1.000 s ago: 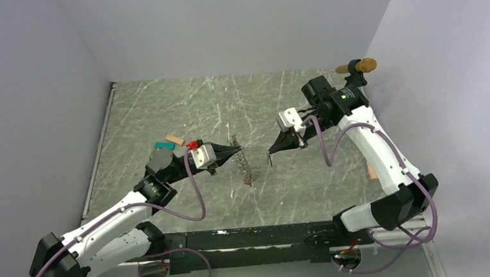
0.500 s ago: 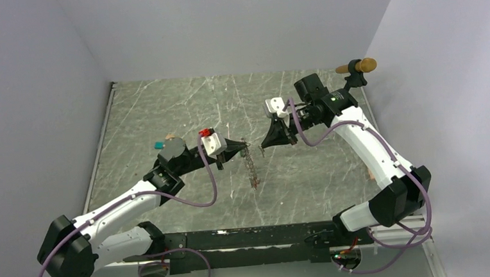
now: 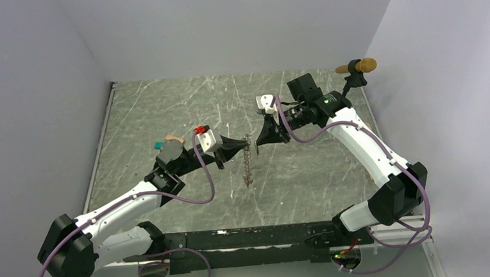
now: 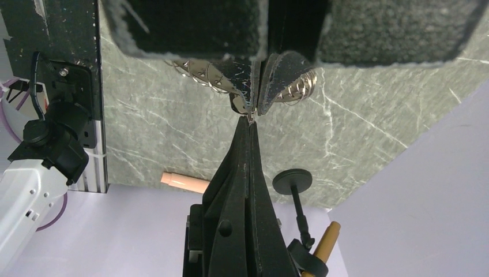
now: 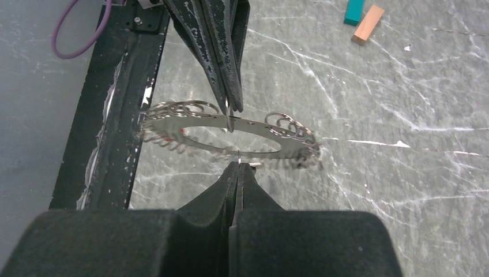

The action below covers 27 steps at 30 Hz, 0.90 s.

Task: Put the keys on the keyring

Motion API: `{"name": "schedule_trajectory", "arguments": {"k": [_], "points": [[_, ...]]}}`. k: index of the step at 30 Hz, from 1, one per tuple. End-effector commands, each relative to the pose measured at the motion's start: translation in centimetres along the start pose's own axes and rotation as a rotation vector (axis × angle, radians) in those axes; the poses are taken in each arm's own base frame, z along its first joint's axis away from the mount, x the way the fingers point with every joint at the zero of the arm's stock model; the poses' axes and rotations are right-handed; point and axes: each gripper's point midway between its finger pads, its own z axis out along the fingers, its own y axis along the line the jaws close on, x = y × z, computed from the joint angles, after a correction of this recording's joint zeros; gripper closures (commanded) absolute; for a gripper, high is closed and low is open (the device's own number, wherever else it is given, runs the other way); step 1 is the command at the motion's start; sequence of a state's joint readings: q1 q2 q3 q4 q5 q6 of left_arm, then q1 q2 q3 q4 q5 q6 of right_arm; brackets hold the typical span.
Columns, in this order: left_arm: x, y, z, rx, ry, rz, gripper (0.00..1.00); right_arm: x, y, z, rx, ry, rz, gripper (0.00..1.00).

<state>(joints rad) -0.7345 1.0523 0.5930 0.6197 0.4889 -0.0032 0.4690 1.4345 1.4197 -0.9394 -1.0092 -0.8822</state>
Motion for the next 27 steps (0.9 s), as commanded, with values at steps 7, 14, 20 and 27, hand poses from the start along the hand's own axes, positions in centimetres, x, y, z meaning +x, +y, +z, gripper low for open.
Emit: {"name": "schedule_trajectory", "arguments": {"k": [7,14,20,27], "points": [[-2.5,0.1,0.6,-0.008,-0.087,-0.009,1.00,-1.8,-0.1,-0.5,0.016,-0.040,-0.021,1.00],[-2.4,0.2,0.6,-0.017,-0.094,-0.033,1.00,-2.0,-0.1,-0.3,0.008,-0.055,-0.009,1.00],[-2.4,0.5,0.6,-0.035,-0.101,-0.056,1.00,-2.4,-0.2,-0.3,0.011,-0.068,-0.001,1.00],[-2.4,1.1,0.3,-0.090,-0.125,-0.099,1.00,-2.8,-0.4,-0.3,0.019,-0.079,0.022,1.00]]}}
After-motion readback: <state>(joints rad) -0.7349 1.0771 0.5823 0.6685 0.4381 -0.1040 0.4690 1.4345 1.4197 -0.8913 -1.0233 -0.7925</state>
